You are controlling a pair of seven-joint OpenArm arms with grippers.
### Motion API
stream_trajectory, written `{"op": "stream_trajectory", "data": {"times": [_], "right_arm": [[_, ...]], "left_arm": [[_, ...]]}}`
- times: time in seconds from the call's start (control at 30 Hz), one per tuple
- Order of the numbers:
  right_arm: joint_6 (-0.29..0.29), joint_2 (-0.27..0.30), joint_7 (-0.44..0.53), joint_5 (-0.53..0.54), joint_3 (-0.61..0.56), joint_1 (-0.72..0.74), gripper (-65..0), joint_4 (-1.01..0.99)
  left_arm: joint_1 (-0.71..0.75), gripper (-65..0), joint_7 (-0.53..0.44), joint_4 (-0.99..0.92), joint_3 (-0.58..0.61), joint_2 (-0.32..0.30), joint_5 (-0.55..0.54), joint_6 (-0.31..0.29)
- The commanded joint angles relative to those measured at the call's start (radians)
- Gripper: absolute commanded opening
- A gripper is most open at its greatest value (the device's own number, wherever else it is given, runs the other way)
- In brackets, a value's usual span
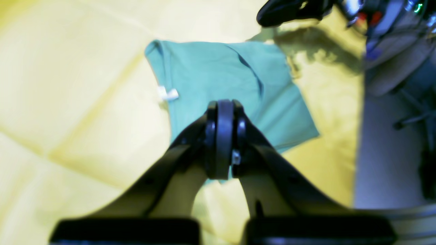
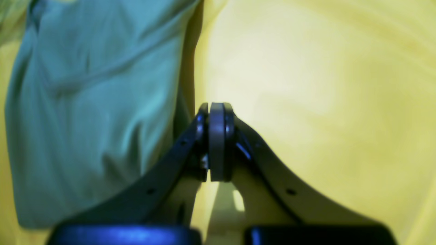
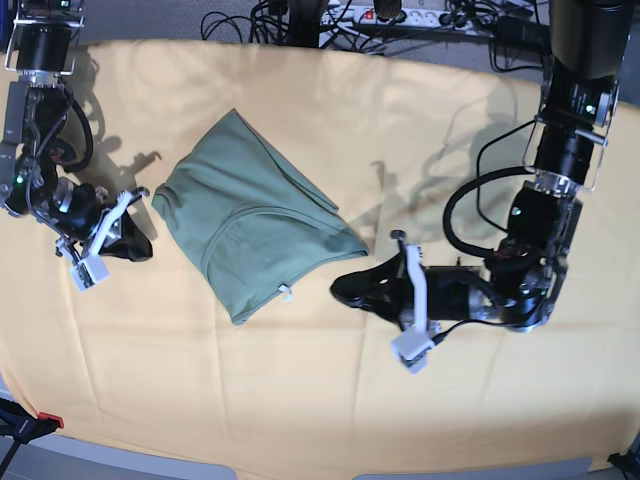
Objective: Fold the T-shirt properly
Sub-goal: 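Push the folded shirt's sides inward with both grippers to square it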
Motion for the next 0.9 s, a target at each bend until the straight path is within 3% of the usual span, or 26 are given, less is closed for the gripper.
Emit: {"op": "stream_trajectory", "data": {"times": [0.0,0.17,0.37,0.63,0.87], "right_arm": [[0.002,0.013,0.023,0.013,0.001,0.028,-65.0,-0.015],[0.002,0.009,-0.024,0.037,-0.036,0.073,-65.0,-0.114],[0.002,0.009,-0.148,0.177,-0.072,0.061,-65.0,-0.137],[0.002,0.018,-0.455,0.459,-0.08,0.023,-65.0,-0.129],[0.002,0.057,-0.47,0.547,-0.056,-0.143,-65.0,-0.029]], "left_arm": [[-0.008,-65.0,0.013,0.013,-0.035,-0.001,-0.06,-0.009],[0.066,-65.0,0.134,0.013,-0.14,-0.002,-0.15,-0.009],[0.145,-65.0,0.171,0.013,-0.156,-0.008,-0.2,-0.009],[0.158,-65.0,0.181,0.013,-0.156,-0.036,-0.197,-0.009],[0.158,-65.0,0.183,0.013,-0.156,-0.054,-0.197,-0.009]]}}
